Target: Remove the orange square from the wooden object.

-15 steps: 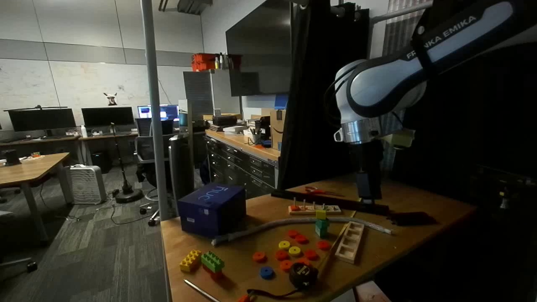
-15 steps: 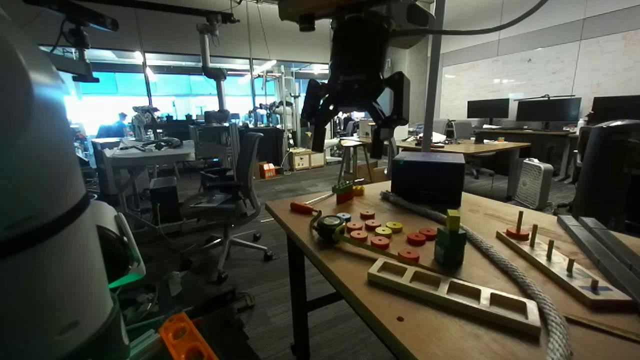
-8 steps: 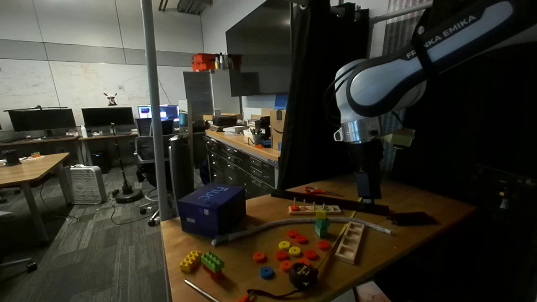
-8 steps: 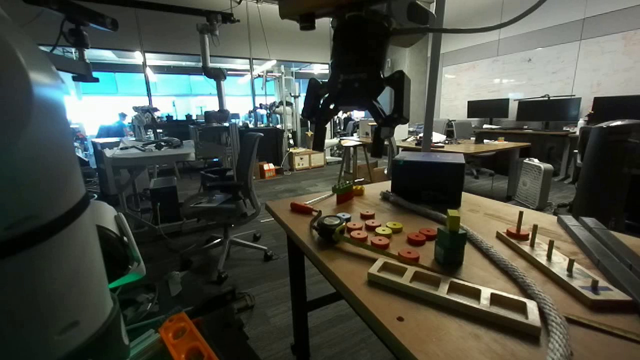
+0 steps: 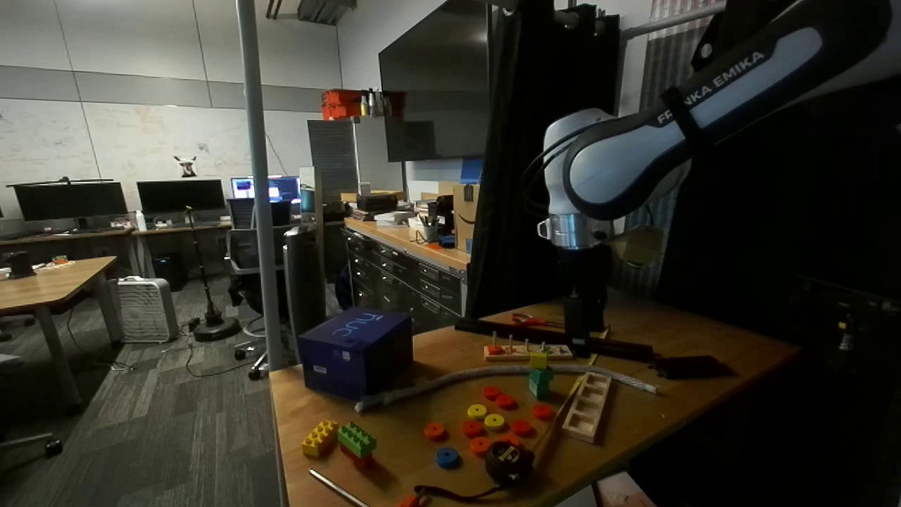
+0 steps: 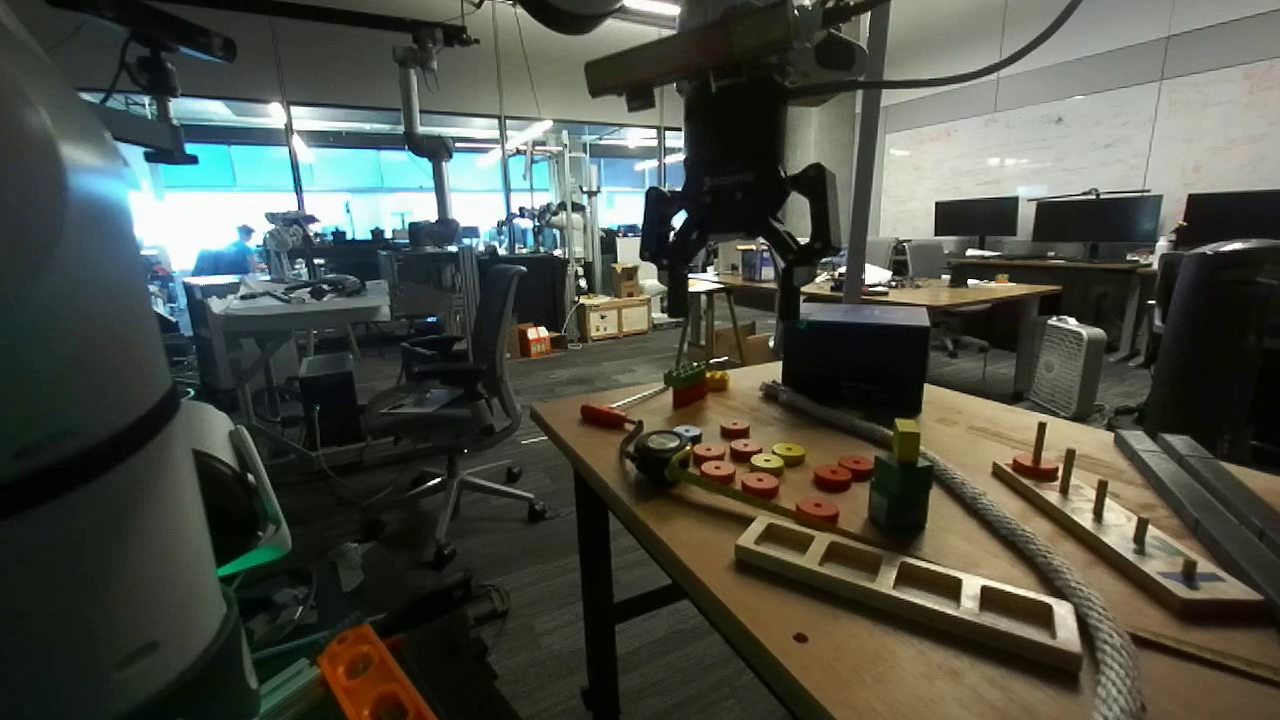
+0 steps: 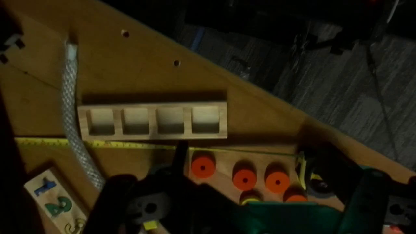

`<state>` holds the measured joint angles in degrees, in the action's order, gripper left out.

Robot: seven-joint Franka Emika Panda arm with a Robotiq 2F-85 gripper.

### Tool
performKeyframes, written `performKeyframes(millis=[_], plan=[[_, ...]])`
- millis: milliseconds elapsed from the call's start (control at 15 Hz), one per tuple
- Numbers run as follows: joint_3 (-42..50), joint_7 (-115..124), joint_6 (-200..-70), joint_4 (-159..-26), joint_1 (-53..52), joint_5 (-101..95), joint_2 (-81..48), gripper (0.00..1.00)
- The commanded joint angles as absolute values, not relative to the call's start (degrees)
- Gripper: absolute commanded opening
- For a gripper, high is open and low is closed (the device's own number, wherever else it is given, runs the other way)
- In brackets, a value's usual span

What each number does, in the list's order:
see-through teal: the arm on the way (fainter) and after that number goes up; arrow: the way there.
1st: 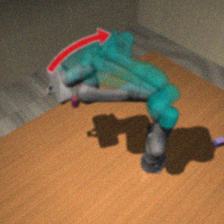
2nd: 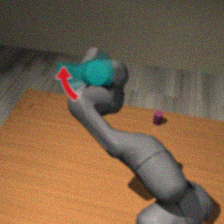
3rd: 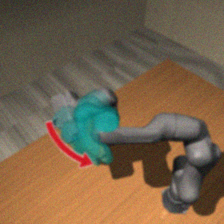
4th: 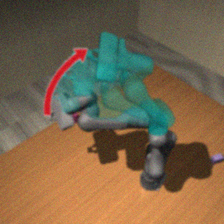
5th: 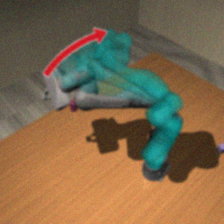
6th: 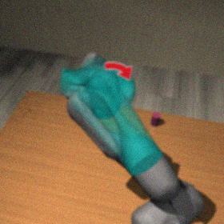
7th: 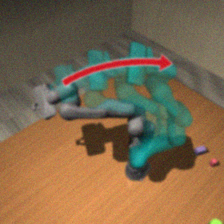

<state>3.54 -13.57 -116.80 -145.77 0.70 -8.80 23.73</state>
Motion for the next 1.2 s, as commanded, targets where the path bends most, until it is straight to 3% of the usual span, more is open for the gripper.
performKeyframes(millis=[0,200,800,1133], plan=[[0.7,-6.7,-126.9,-142.4,1.4,-13.1,17.6,1.0],[-0.6,-2.1,-133.4,-139.5,2.3,-17.9,12.5,1.0],[0.6,-10.9,-135.6,-126.9,1.5,-29.4,-1.0,1.0],[2.4,-14.6,-141.6,-126.4,2.1,-42.8,-4.8,1.0]])
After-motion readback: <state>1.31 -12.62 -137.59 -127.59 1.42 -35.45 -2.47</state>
